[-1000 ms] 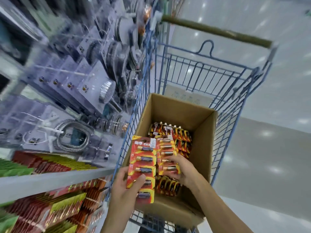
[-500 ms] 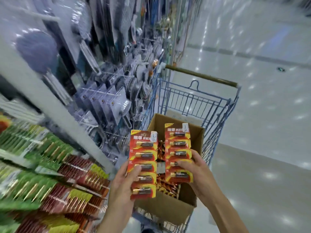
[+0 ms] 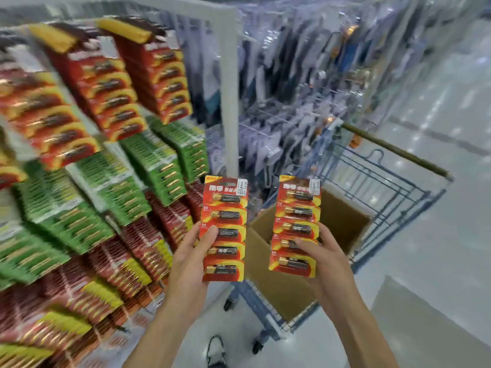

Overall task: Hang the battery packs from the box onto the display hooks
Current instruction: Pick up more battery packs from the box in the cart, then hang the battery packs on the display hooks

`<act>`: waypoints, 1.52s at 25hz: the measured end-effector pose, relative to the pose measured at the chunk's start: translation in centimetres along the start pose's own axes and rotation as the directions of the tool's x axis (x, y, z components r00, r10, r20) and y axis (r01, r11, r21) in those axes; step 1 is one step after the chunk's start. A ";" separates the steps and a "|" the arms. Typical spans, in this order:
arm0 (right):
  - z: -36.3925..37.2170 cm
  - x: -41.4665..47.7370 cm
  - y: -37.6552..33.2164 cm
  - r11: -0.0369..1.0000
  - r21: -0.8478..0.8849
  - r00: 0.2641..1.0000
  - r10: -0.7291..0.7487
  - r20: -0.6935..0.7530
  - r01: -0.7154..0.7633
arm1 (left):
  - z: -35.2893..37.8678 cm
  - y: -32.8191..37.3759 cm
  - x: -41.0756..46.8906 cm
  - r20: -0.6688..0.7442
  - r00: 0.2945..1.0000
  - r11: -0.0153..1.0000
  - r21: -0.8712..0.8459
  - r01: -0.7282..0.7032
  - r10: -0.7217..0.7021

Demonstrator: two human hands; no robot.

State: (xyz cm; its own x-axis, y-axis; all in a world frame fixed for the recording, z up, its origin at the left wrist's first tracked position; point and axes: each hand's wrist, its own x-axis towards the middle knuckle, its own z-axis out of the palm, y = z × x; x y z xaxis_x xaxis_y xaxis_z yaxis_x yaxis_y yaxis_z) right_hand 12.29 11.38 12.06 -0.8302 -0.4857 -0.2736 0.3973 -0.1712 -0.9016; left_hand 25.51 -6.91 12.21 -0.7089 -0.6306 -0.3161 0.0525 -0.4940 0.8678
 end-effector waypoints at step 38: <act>51.3 -26.1 18.1 0.919 -0.200 0.716 0.391 0.578 -0.341 | -48.0 20.0 -31.4 -0.745 0.576 0.846 -0.028 -0.533 0.338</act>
State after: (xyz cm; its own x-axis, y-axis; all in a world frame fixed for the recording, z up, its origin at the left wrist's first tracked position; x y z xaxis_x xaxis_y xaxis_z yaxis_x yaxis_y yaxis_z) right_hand 61.20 -23.09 20.04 -0.2128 -0.9103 -0.3551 0.5695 0.1798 -0.8021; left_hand 82.56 -25.74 21.14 0.1335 -0.9756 -0.1744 0.4420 -0.0989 0.8916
